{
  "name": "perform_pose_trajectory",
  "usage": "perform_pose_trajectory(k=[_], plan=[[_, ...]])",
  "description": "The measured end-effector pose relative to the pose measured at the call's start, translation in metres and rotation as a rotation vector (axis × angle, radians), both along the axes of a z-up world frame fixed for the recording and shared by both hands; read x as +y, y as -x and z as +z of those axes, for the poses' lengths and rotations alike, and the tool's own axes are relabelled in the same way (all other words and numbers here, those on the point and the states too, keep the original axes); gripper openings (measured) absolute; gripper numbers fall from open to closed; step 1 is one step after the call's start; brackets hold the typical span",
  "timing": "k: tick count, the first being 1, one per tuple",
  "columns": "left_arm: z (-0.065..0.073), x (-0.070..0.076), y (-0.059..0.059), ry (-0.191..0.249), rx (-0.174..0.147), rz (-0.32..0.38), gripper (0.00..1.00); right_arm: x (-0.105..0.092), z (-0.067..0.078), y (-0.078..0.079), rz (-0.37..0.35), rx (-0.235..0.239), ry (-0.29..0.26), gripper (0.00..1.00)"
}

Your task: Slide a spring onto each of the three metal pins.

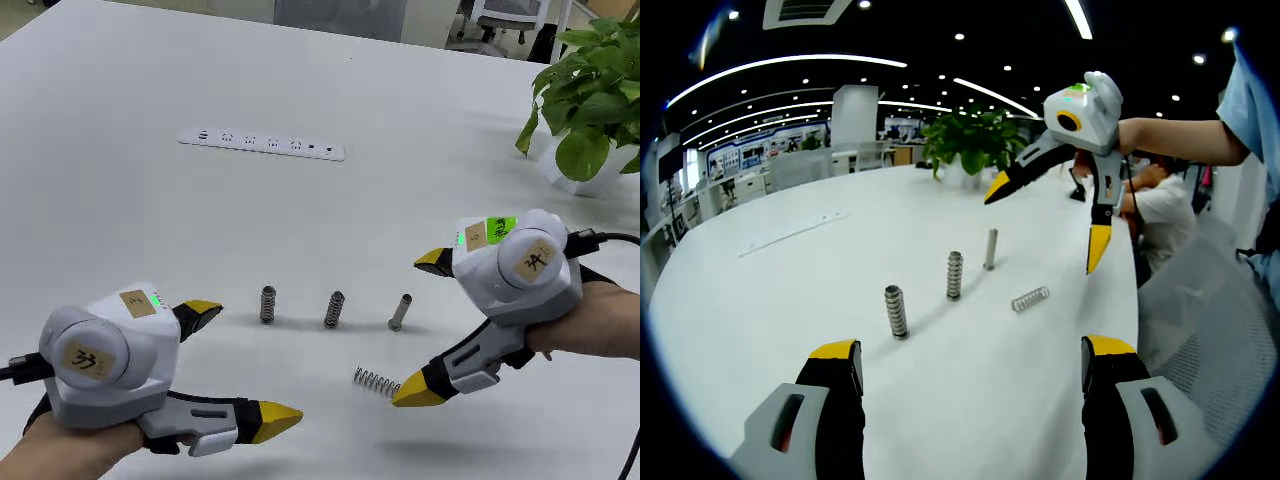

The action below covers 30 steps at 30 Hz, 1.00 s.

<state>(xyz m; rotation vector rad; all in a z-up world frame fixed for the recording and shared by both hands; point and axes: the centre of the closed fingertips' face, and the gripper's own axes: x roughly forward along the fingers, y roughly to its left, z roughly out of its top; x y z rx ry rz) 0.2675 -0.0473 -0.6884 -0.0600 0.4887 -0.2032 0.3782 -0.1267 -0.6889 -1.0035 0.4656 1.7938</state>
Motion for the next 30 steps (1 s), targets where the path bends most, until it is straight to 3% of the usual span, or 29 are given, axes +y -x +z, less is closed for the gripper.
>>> perform_pose_trajectory(k=[16, 22, 30], plan=[[0.001, 0.002, 0.005, -0.042, 0.036, -0.038, 0.92, -0.045, -0.008, 0.001, -0.144, 0.060, -0.037, 0.99], [0.002, -0.008, -0.001, -0.056, 0.051, -0.098, 0.92, -0.058, -0.016, 0.000, -0.172, 0.081, -0.036, 0.99], [0.005, -0.034, -0.019, -0.084, 0.056, -0.241, 0.88, -0.068, -0.020, 0.003, -0.196, 0.103, -0.038, 0.98]])
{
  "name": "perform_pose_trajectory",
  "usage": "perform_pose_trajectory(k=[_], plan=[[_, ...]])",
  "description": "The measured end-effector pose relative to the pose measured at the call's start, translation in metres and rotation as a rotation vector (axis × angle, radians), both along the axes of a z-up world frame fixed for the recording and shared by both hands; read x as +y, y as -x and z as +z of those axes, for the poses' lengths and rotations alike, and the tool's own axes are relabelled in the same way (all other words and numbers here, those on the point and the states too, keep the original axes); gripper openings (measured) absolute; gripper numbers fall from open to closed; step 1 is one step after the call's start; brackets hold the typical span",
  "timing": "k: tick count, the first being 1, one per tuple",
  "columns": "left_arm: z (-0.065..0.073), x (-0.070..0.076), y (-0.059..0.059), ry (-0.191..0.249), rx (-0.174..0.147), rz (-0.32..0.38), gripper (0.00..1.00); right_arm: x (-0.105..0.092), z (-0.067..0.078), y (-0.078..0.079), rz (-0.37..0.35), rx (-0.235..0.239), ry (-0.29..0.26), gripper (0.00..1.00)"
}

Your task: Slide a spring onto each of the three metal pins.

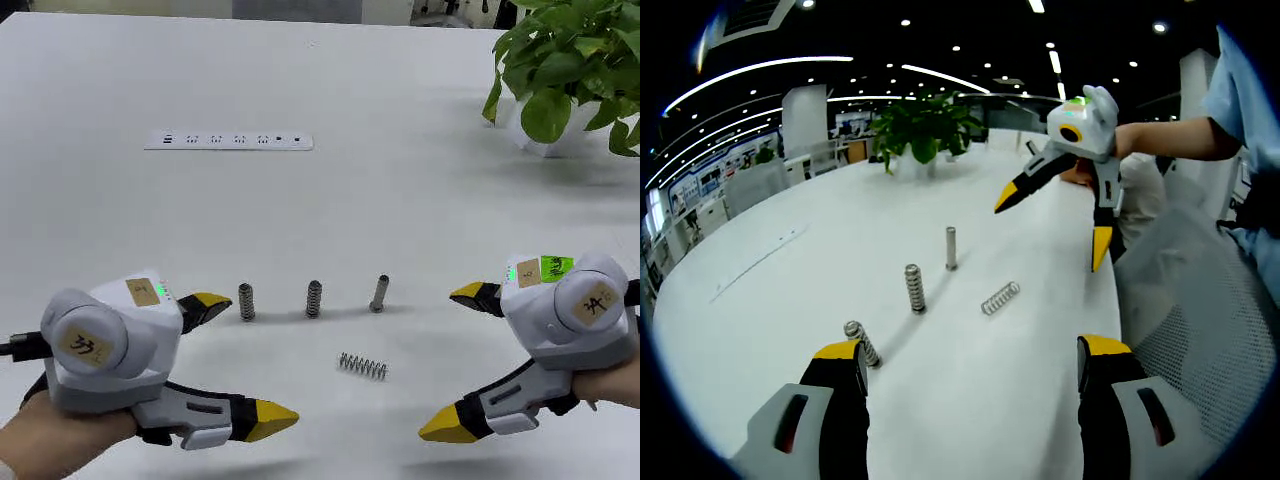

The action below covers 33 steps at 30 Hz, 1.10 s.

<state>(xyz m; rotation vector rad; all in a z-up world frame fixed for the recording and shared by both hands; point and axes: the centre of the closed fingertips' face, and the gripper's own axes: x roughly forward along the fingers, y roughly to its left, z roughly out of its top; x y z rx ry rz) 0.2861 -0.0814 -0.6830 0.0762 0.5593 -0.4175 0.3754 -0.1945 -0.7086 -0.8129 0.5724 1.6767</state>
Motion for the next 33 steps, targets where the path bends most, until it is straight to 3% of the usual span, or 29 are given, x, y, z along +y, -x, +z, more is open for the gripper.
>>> perform_pose_trajectory(k=[8, 12, 13, 18, 24, 28, 33], plan=[[-0.002, -0.026, -0.017, -0.078, 0.041, -0.181, 0.82, -0.009, -0.003, 0.004, -0.020, 0.017, -0.004, 0.98], [-0.014, -0.033, -0.020, -0.117, 0.098, -0.247, 0.73, -0.013, -0.005, 0.005, -0.029, 0.019, 0.001, 0.98], [-0.019, -0.032, -0.021, -0.145, 0.118, -0.264, 0.70, -0.015, -0.006, 0.005, -0.033, 0.021, 0.003, 0.98], [-0.031, -0.037, -0.032, -0.172, 0.156, -0.300, 0.60, -0.020, -0.006, 0.008, -0.045, 0.029, 0.002, 0.97], [-0.041, -0.043, -0.048, -0.210, 0.175, -0.349, 0.42, -0.026, -0.008, 0.008, -0.066, 0.039, 0.002, 0.97], [-0.046, -0.047, -0.057, -0.220, 0.192, -0.369, 0.36, -0.029, -0.009, 0.010, -0.074, 0.046, 0.001, 0.97], [-0.053, -0.050, -0.062, -0.239, 0.239, -0.393, 0.29, -0.033, -0.011, 0.012, -0.086, 0.055, -0.001, 0.97]])
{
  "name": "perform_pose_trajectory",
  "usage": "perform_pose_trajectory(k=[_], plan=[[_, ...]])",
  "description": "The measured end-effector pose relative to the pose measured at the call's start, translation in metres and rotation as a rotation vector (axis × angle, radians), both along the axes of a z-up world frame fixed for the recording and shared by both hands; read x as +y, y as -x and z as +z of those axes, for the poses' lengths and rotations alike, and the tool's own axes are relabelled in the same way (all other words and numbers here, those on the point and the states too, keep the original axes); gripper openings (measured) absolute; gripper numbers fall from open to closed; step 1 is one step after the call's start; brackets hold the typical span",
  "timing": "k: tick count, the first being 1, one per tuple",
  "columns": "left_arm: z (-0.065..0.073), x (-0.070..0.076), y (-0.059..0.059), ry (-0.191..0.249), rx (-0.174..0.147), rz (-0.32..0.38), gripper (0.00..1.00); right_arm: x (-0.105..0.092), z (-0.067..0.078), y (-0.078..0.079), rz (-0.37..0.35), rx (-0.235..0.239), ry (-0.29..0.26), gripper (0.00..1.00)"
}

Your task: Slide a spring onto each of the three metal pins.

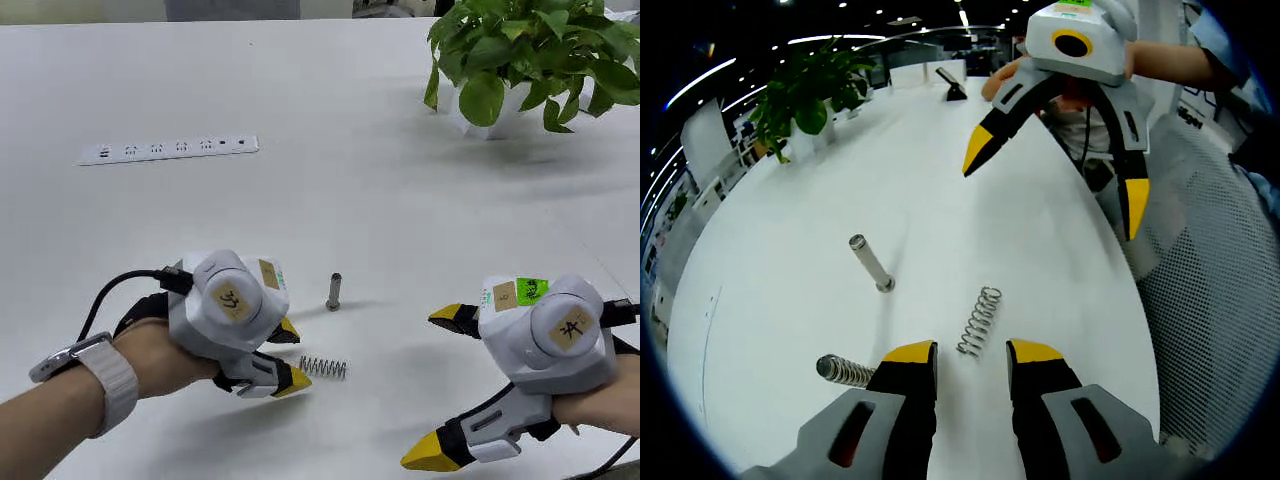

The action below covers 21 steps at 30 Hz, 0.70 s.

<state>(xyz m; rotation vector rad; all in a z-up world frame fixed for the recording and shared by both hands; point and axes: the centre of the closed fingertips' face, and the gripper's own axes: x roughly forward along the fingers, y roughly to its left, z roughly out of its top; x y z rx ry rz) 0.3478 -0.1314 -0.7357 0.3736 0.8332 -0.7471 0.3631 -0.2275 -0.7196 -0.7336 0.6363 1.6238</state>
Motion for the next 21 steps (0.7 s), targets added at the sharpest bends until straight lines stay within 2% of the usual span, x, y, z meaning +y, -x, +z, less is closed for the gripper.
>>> perform_pose_trajectory(k=[2, 6, 10, 11, 14, 21], plan=[[-0.003, -0.001, -0.001, -0.012, 0.014, -0.013, 0.29, -0.002, -0.001, 0.000, -0.006, 0.002, 0.000, 0.97], [-0.010, -0.005, 0.002, -0.026, 0.057, -0.035, 0.21, -0.004, -0.001, 0.001, -0.016, 0.006, -0.002, 0.97], [-0.015, -0.008, 0.001, -0.053, 0.062, -0.053, 0.20, -0.006, 0.000, 0.001, -0.024, 0.009, -0.006, 0.97], [-0.013, -0.009, 0.000, -0.047, 0.055, -0.059, 0.19, -0.006, 0.000, 0.000, -0.027, 0.010, -0.007, 0.97], [-0.013, -0.011, -0.003, -0.052, 0.066, -0.055, 0.17, -0.008, 0.000, -0.001, -0.032, 0.010, -0.008, 0.97], [-0.013, -0.011, -0.001, -0.117, 0.097, -0.103, 0.15, -0.011, -0.002, -0.002, -0.035, 0.012, -0.009, 0.97]])
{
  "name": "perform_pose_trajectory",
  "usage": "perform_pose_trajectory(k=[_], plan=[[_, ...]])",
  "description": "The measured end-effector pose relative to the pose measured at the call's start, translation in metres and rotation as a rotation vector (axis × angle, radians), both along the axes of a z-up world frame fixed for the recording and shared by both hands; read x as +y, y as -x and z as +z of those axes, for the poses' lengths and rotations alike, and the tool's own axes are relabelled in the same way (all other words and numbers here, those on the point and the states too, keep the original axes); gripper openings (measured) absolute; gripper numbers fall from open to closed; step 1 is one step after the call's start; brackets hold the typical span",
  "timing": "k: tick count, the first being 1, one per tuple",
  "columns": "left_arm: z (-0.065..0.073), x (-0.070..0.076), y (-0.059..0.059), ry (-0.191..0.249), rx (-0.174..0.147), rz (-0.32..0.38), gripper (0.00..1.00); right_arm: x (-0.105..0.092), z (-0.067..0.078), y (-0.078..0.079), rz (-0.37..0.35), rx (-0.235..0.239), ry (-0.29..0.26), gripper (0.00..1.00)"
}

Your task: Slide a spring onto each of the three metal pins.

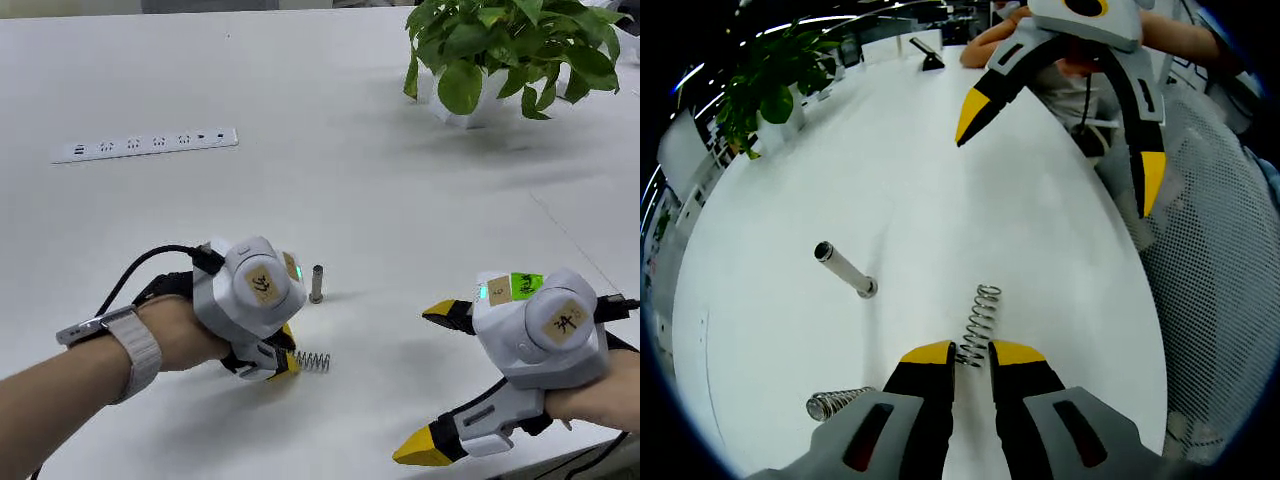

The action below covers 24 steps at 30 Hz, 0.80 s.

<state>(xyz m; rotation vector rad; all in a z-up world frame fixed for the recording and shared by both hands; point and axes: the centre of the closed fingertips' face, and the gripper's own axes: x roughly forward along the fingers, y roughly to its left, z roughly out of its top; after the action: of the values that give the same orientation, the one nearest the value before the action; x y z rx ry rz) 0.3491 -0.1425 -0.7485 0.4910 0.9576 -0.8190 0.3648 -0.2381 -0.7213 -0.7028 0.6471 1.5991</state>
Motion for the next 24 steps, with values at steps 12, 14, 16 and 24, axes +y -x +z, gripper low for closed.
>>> perform_pose_trajectory(k=[12, 14, 16, 24], plan=[[-0.002, 0.003, 0.002, -0.038, 0.027, -0.011, 0.12, 0.006, 0.002, 0.008, 0.009, 0.007, -0.010, 0.96], [-0.002, 0.003, 0.003, -0.040, 0.018, -0.010, 0.11, 0.007, 0.002, 0.009, 0.011, 0.007, -0.010, 0.96], [-0.002, 0.003, 0.003, -0.029, 0.011, 0.010, 0.11, 0.007, 0.002, 0.010, 0.013, 0.009, -0.012, 0.95], [0.000, 0.006, 0.006, 0.050, -0.059, 0.113, 0.10, 0.009, 0.005, 0.011, 0.008, 0.015, -0.028, 0.94]])
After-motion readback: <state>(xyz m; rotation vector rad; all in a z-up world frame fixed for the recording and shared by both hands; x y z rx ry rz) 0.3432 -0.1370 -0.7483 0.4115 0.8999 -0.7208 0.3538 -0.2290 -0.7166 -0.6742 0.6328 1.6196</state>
